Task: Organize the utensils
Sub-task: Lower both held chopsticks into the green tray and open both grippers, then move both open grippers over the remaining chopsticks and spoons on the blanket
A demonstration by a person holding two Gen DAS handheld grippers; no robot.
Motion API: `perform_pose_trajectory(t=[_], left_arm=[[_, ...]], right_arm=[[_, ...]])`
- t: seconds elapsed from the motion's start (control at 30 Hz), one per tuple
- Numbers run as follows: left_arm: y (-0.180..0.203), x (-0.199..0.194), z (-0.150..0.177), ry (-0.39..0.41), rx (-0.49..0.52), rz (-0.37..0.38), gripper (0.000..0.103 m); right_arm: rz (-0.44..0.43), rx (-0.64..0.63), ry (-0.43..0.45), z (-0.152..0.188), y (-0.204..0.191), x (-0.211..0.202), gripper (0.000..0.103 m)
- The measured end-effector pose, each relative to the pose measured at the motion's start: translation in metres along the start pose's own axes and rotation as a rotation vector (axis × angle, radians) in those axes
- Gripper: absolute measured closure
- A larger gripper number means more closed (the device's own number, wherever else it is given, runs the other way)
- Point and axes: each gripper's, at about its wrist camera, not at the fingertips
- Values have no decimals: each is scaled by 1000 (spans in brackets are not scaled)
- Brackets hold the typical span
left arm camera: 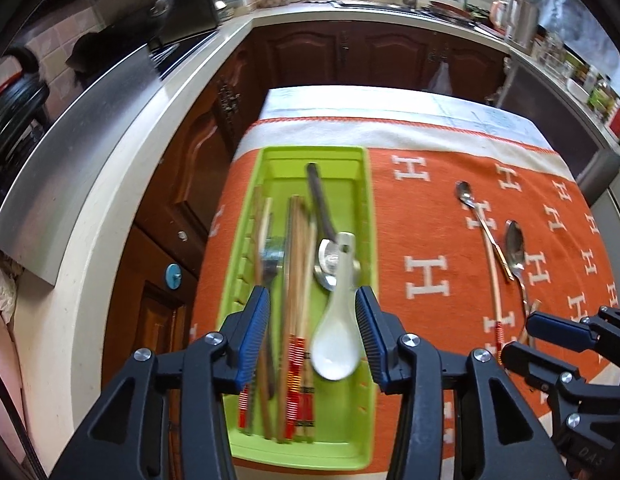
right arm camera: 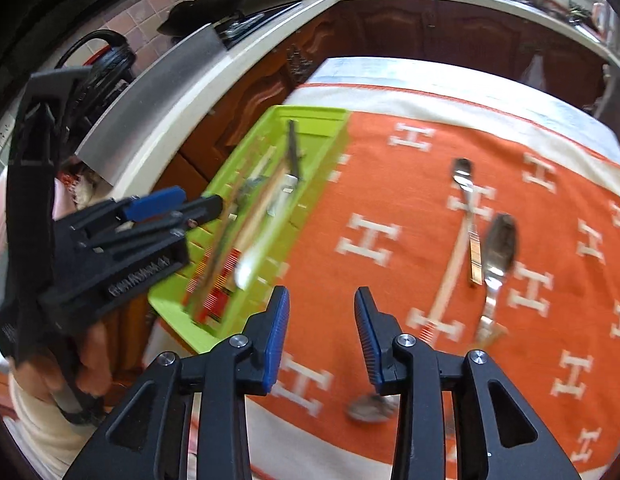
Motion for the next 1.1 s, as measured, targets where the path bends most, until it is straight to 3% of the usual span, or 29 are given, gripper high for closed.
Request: perform_pose_trajectory(t=[0.5, 0.87, 1.1], left_arm=[[79, -10, 3, 16, 115, 92, 49], [116, 31, 7, -91, 77, 272, 42], [131, 67, 15, -163, 25, 323, 42]], right_arm=[[75, 220, 33, 56, 100, -36, 68], [81, 302, 38, 72, 139, -33, 68], [69, 338, 26, 79, 155, -24, 68]])
Point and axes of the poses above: each gripper's, at about its wrist camera, not at the fingertips, and x roughly the way its jaws point, y to its right, z to its underside, and after that the axes turned 1 degree about y, right-handed
